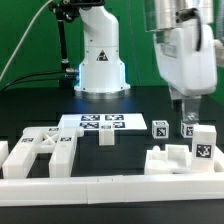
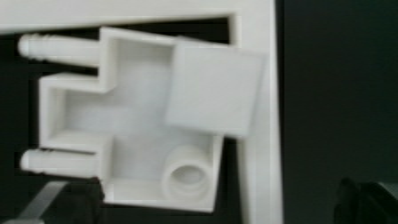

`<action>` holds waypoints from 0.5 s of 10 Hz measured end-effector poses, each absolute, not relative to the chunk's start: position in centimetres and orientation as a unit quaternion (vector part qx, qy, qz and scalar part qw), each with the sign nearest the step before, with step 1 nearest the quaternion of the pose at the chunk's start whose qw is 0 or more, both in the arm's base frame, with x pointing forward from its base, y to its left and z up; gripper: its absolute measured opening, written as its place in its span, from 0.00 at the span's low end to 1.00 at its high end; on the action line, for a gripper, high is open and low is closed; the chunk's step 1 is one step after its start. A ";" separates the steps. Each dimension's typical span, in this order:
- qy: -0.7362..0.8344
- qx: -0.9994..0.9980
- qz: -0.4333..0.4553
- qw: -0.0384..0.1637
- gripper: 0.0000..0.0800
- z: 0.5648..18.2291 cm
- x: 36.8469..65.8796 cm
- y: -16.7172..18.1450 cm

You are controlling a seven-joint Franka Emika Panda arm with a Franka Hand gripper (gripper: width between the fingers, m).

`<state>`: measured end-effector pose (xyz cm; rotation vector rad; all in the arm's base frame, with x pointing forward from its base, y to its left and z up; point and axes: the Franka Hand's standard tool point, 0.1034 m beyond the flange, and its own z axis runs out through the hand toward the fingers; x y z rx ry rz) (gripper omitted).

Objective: Assemble chair

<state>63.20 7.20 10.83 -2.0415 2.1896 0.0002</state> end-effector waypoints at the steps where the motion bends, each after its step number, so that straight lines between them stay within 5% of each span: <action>1: 0.695 -0.716 0.004 0.068 0.81 10.7 61.4 6.6; 5: 0.567 -0.822 0.006 0.060 0.81 10.2 59.2 6.4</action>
Offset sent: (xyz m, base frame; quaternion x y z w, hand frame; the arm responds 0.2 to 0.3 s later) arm 0.0000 0.0000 0.0000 0.0000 0.0000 -0.1938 0.9810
